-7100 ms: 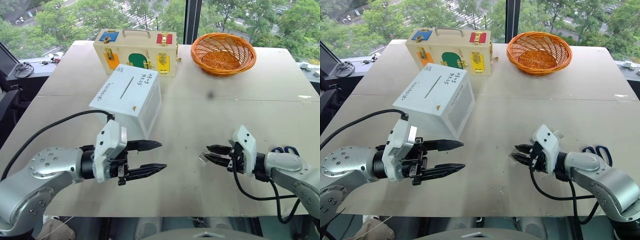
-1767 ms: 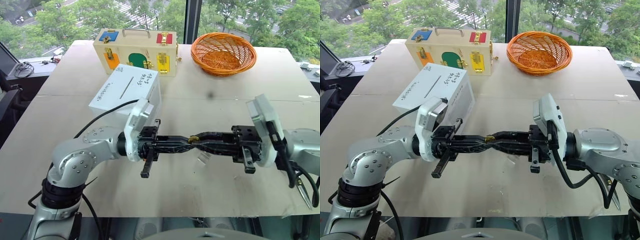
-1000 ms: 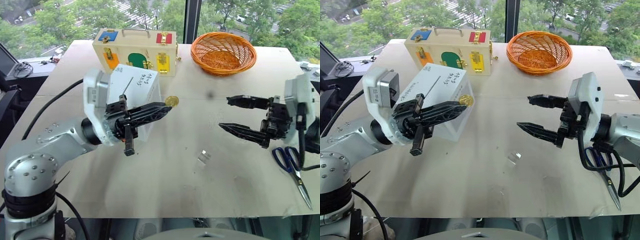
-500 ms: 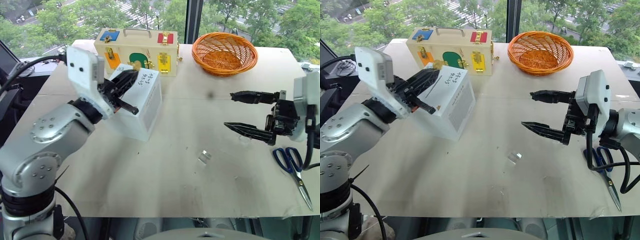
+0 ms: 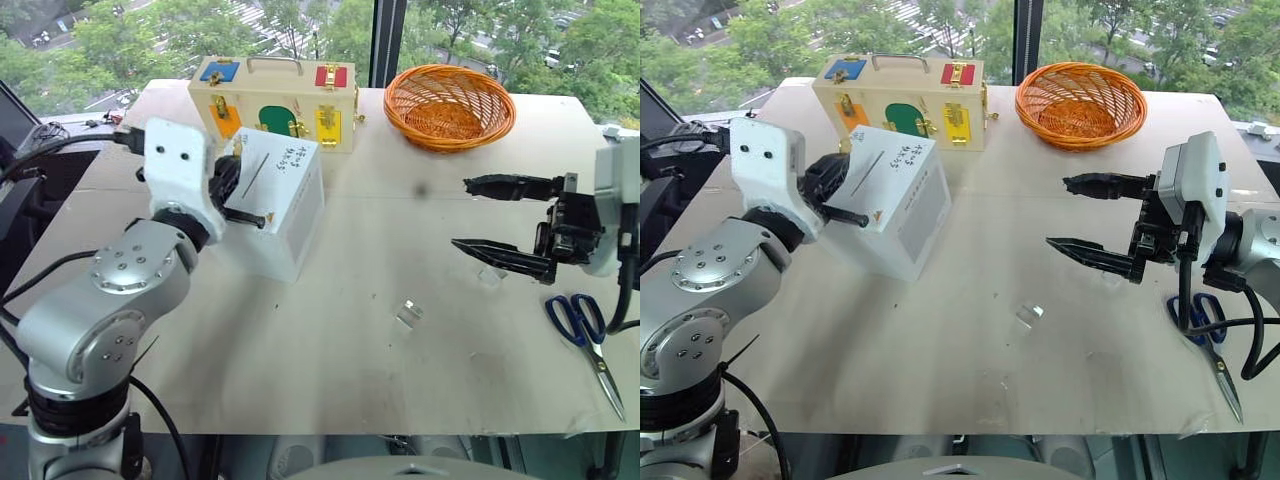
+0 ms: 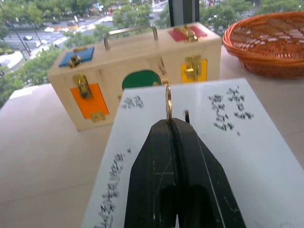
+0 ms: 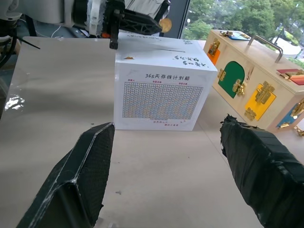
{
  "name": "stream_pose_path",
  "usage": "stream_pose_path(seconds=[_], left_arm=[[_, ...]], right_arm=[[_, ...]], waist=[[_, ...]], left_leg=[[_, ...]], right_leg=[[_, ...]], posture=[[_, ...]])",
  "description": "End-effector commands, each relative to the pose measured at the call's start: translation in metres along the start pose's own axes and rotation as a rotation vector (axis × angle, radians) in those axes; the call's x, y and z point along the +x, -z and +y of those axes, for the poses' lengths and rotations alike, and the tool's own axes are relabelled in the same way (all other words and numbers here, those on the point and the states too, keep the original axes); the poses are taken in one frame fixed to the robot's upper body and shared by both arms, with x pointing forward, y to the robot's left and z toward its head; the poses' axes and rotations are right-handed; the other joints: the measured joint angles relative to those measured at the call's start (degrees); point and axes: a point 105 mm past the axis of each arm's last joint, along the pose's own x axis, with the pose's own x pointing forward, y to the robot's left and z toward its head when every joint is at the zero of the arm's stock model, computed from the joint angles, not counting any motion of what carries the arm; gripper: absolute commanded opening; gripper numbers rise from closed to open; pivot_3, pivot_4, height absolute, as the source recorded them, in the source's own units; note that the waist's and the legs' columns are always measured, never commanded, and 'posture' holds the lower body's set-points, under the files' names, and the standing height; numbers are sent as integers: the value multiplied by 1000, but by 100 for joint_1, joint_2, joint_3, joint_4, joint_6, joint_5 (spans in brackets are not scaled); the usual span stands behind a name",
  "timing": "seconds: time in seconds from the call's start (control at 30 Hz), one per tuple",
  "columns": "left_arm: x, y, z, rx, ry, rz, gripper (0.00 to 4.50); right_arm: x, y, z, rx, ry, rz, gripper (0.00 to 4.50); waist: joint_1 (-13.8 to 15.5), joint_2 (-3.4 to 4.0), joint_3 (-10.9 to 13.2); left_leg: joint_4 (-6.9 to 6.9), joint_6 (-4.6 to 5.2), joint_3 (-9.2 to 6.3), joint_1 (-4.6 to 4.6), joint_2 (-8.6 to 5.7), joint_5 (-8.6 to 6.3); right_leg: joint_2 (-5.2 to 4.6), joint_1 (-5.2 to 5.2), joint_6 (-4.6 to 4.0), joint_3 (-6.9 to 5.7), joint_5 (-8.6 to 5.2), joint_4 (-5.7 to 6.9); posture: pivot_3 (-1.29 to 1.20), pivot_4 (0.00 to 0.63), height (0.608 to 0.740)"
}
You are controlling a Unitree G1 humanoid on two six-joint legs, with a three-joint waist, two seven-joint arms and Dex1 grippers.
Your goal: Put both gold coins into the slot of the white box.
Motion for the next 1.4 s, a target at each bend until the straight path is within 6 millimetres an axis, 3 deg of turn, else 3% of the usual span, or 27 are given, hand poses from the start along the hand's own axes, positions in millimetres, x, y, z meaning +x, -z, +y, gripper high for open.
stream_pose_path(seconds=[0.03, 0.8, 1.4], left_arm=[[-6, -7, -3, -4, -3, -30, 0], [-6, 9, -12, -58, 21, 92, 0], [-4, 15, -4, -79, -33, 137, 0]], right_arm=[[-2, -11, 0, -51, 2, -25, 3840], [-1, -12, 5, -60, -4, -21, 3840], [1, -16, 4, -65, 8, -47, 3840]], waist=[[-2, 0, 0], [-4, -1, -3], [-7, -1, -5]], left_leg=[[0, 0, 0, 0, 0, 0], [2, 0, -5, 3, -3, 0], [3, 0, -5, 8, -5, 0]], right_leg=[[-1, 0, 0, 0, 0, 0], [1, 2, 1, 1, 1, 5], [2, 4, 1, 3, 1, 11]], posture=[[0, 150, 740], [0, 150, 740], [0, 150, 740]])
